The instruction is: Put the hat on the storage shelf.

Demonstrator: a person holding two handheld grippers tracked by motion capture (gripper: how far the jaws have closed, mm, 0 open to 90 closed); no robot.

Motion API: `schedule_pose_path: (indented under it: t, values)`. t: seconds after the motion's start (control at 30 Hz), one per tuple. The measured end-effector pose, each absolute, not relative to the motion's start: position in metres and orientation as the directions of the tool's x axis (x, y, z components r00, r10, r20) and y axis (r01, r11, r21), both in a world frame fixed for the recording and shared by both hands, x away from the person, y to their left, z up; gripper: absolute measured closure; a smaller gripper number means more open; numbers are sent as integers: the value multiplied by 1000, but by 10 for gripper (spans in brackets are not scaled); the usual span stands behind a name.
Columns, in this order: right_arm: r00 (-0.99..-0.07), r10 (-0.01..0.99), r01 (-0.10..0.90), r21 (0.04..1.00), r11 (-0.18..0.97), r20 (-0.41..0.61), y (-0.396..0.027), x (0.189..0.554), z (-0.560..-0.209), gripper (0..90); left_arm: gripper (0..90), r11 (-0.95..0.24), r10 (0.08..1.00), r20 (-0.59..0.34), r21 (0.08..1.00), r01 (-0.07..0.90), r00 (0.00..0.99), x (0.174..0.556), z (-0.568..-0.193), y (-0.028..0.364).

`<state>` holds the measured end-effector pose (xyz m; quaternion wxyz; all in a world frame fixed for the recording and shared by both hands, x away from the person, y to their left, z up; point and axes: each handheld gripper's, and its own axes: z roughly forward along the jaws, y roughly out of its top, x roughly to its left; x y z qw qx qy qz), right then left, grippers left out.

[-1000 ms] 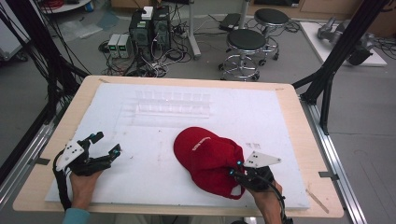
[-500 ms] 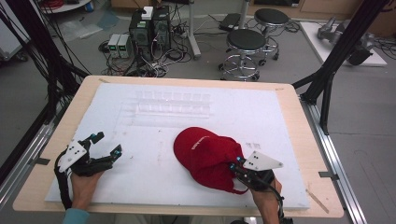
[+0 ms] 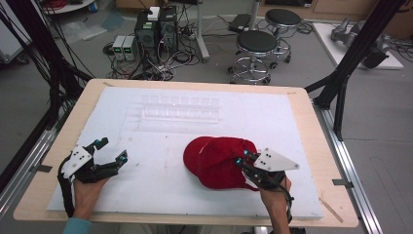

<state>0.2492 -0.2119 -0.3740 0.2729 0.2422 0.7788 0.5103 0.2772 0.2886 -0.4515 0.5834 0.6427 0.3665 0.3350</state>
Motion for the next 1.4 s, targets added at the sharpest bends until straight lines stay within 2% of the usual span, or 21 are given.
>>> schedule_pose_path:
  t: [0.03, 0.07, 0.1, 0.13, 0.17, 0.2, 0.23, 0.3, 0.47, 0.7, 0.97, 1.3, 1.4]
  values:
    - [-740, 649, 92, 929, 359, -178, -211, 250, -372, 863, 142, -50, 862, 3, 996, 80, 507, 277, -451, 288]
    - [-735, 635, 21, 928, 372, -238, -211, 255, -369, 863, 142, -54, 860, 6, 995, 79, 511, 277, -451, 288]
    - [-747, 641, 86, 931, 354, -175, -209, 251, -368, 863, 142, -54, 859, 7, 996, 77, 512, 277, -451, 288]
    - [-755, 631, 73, 934, 351, -179, -208, 253, -366, 863, 142, -54, 858, 7, 996, 77, 514, 277, -451, 288]
    - [-752, 614, -6, 934, 356, -239, -208, 258, -364, 863, 142, -53, 857, 6, 996, 76, 515, 277, -451, 288]
    - [-769, 616, 60, 941, 334, -170, -205, 255, -363, 863, 142, -51, 856, 4, 996, 78, 516, 277, -451, 288]
    - [-770, 602, 2, 943, 334, -211, -205, 259, -361, 863, 141, -52, 856, 4, 996, 79, 517, 277, -451, 289]
    - [-783, 583, -27, 947, 319, -218, -202, 263, -357, 862, 141, -47, 856, -3, 995, 83, 517, 278, -451, 289]
    - [-815, 541, -53, 957, 286, -207, -193, 269, -347, 862, 141, -69, 845, -3, 991, 115, 535, 280, -449, 289]
    - [-858, 490, -39, 971, 237, -154, -182, 279, -344, 862, 141, -54, 815, -44, 987, 150, 578, 279, -442, 288]
    - [-885, 447, -31, 972, 231, -134, -171, 289, -337, 861, 140, -22, 723, -96, 987, 162, 685, 282, -417, 281]
    - [-918, 379, -32, 973, 227, -118, -149, 298, -330, 861, 136, -13, 640, -116, 987, 162, 760, 284, -389, 271]
    - [-926, 359, -29, 972, 233, -114, -142, 301, -329, 860, 135, -53, 619, -103, 984, 172, 778, 284, -382, 263]
